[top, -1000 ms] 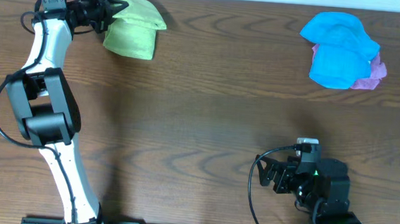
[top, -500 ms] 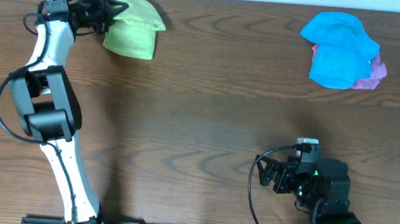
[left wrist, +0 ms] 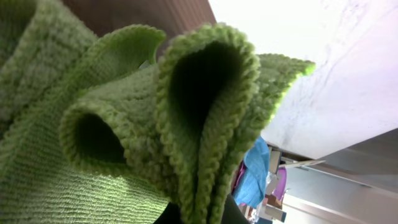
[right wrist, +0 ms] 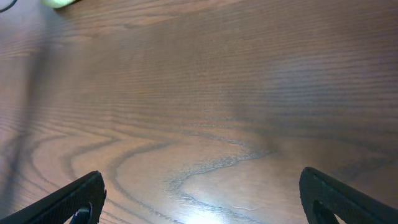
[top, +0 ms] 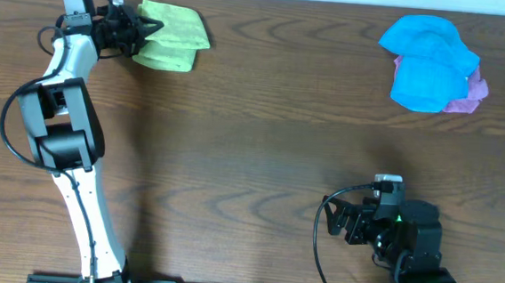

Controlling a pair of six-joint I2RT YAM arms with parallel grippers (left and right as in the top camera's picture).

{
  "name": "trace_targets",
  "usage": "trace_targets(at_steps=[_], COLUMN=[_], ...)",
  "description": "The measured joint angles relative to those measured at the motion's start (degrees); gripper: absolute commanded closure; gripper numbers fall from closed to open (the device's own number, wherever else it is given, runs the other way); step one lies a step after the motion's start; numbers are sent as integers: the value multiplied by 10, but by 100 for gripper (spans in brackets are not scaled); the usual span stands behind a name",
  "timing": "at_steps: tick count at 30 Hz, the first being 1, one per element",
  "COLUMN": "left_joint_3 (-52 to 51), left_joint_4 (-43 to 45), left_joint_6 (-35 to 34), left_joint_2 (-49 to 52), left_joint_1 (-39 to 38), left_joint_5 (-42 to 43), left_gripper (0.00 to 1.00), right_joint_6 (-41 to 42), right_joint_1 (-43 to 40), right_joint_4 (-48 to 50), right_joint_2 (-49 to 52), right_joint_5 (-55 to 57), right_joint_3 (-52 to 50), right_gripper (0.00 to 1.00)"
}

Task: Fold the cloth
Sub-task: 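Carry the folded cloth with the left gripper to the top left, then place the cloth beside the other folded cloth and release it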

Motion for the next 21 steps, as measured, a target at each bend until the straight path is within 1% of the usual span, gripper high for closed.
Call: trace_targets(at_steps=[5,11,18,20,21], left_joint_3=[0,0,0,0,0], left_joint_4=[-2,-19,-60,-63,-63], left_joint_6=[2,17,53,63,66], left_joint_2=[0,0,0,0,0], left_joint_1=[14,26,26,26,26], left_joint_5=[0,0,1,1,1], left_gripper=[95,92,84,78,78], right_joint_6=[0,0,0,0,0], right_joint_1=[0,0,0,0,0], right_joint_4=[0,0,0,0,0], right_joint_2=[0,0,0,0,0], right_joint_5=[0,0,0,0,0], right_joint_3=[0,0,0,0,0], right_gripper=[1,1,1,1,1])
